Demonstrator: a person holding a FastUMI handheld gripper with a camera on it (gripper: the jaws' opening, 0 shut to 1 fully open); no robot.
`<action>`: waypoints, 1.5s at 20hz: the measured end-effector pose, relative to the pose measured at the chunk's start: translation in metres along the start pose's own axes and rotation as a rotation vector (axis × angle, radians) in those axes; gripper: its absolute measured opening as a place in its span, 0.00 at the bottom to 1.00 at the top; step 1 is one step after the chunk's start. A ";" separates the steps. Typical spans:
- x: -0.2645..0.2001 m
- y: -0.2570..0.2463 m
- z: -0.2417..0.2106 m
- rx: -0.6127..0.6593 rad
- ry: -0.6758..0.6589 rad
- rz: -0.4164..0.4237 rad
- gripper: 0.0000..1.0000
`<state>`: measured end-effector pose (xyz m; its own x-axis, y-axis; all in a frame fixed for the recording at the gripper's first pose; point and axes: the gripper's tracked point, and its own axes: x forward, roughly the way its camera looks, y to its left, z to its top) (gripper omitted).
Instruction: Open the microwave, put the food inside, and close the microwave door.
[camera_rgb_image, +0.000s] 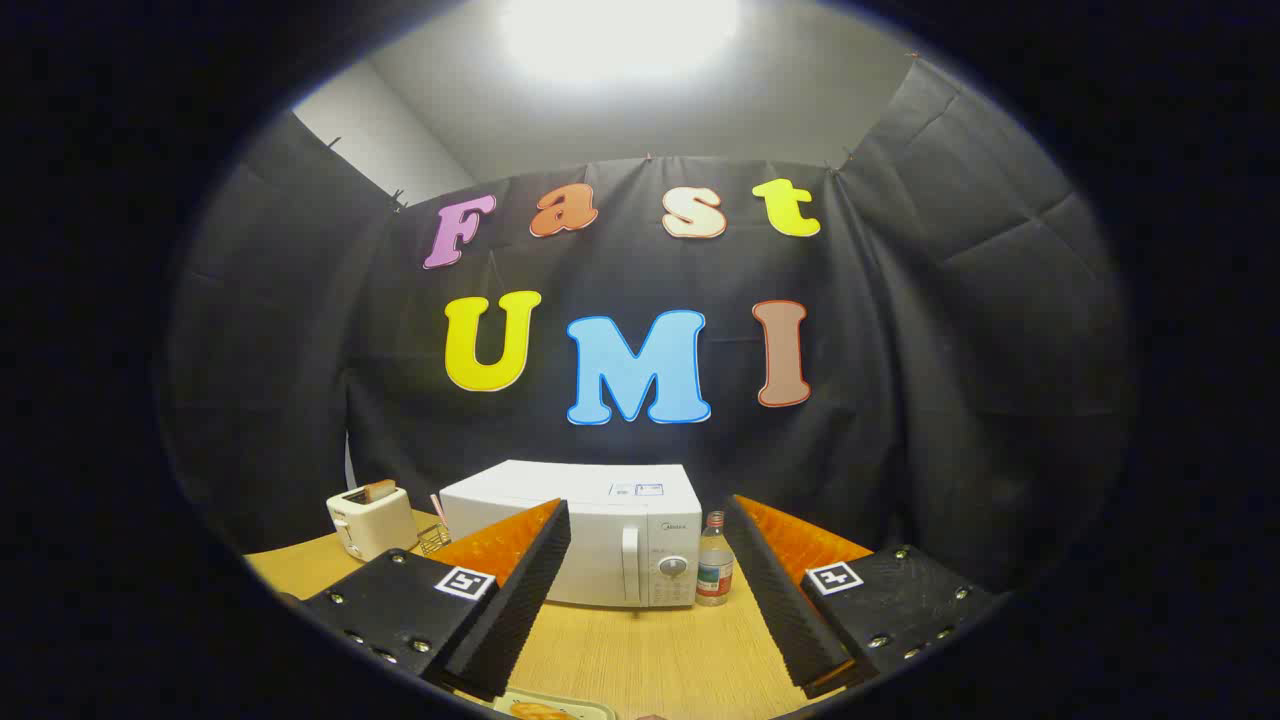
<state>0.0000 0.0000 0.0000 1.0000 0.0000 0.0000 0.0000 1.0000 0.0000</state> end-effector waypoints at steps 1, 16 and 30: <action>0.001 0.001 -0.001 0.000 0.001 0.003 0.97; 0.017 0.005 -0.014 -0.024 0.023 0.016 0.98; 0.097 0.014 -0.057 -0.009 0.079 0.059 0.97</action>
<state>0.0966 0.0141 -0.0570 0.9951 0.0587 -0.0794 -0.0595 0.9982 -0.0068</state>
